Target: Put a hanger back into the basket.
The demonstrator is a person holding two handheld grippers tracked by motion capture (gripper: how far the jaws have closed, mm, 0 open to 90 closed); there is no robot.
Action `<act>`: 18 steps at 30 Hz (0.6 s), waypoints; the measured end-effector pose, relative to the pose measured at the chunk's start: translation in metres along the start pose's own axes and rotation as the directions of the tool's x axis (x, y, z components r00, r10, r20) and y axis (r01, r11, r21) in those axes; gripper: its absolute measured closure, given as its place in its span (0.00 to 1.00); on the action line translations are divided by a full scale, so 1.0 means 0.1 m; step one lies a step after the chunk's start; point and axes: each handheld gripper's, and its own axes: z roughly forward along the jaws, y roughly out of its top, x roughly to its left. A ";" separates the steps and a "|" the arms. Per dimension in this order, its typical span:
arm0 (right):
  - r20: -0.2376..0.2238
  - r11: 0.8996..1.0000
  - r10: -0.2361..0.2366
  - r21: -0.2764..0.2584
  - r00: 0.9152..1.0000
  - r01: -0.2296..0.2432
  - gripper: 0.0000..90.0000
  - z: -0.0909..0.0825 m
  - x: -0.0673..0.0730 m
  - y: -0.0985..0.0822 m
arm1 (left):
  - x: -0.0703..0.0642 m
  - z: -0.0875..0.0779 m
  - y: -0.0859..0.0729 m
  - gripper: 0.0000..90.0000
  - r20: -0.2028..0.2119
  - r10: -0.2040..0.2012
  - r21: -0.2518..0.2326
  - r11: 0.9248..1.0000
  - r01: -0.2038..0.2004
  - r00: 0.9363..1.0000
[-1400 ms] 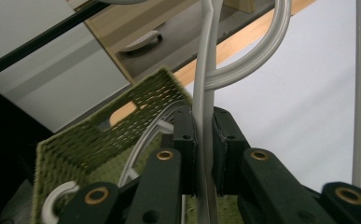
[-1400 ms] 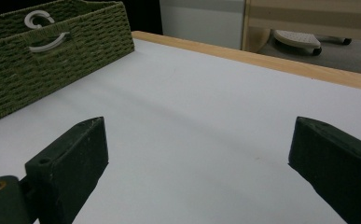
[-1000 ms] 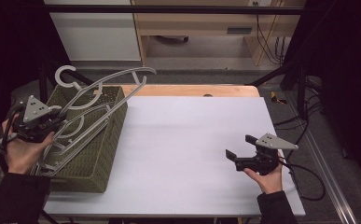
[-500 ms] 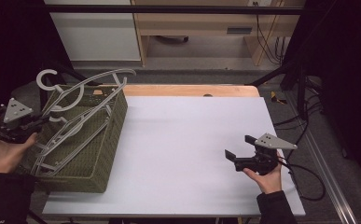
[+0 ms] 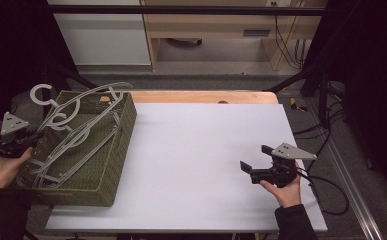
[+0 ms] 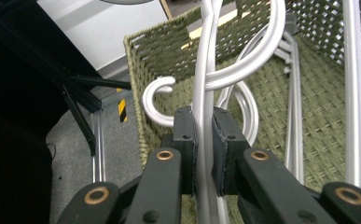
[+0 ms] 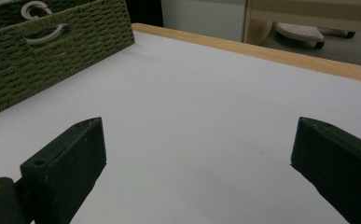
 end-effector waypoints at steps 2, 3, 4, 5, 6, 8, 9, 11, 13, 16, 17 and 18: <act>0.001 1.000 -0.001 0.002 1.000 0.001 0.04 0.00 0.00 0.00 | 0.02 0.02 -0.03 0.90 0.001 0.002 0.012 1.000 -0.002 1.000; 0.000 1.000 0.003 0.001 1.000 -0.003 0.04 0.00 0.00 0.00 | 0.02 0.03 -0.04 0.90 0.001 -0.001 0.012 1.000 0.001 1.000; 0.002 1.000 0.001 0.001 1.000 -0.001 0.04 0.00 0.00 0.00 | 0.02 0.04 -0.05 0.90 -0.001 0.001 0.019 1.000 -0.001 1.000; 0.001 1.000 -0.002 0.002 1.000 0.002 0.04 0.00 0.00 0.00 | 0.03 0.04 -0.06 0.90 -0.003 0.003 0.025 1.000 -0.003 1.000; 0.001 1.000 -0.002 0.002 1.000 0.002 0.04 0.00 0.00 0.00 | 0.03 0.05 -0.07 0.90 -0.004 0.008 0.030 1.000 -0.007 1.000; 0.002 1.000 -0.002 0.001 1.000 0.002 0.04 0.00 0.00 0.00 | 0.03 0.06 -0.08 0.90 -0.010 0.002 0.032 0.999 -0.002 1.000; 0.000 1.000 -0.002 0.001 1.000 0.002 0.04 0.00 0.00 0.00 | 0.03 0.07 -0.08 0.90 -0.011 0.003 0.037 0.999 -0.003 1.000; 0.001 1.000 -0.002 0.002 1.000 0.002 0.04 0.00 0.00 0.00 | 0.02 0.09 -0.08 0.90 -0.027 0.024 0.059 0.998 -0.023 0.999; 0.001 1.000 0.001 0.001 1.000 -0.001 0.04 0.00 0.00 0.00 | 0.01 0.12 -0.10 0.90 -0.038 0.032 0.078 0.996 -0.029 0.999; -0.001 1.000 0.000 0.003 1.000 0.000 0.04 0.01 0.00 0.00 | 0.03 0.14 -0.14 0.90 -0.042 0.027 0.092 0.995 -0.023 0.999; 0.000 1.000 0.000 0.003 1.000 0.000 0.04 0.01 0.00 0.00 | 0.03 0.14 -0.16 0.90 -0.047 0.033 0.102 0.994 -0.028 0.998; 0.000 1.000 0.000 0.003 1.000 0.000 0.04 0.01 0.00 0.00 | 0.02 0.16 -0.17 0.90 -0.051 0.041 0.108 0.994 -0.035 0.998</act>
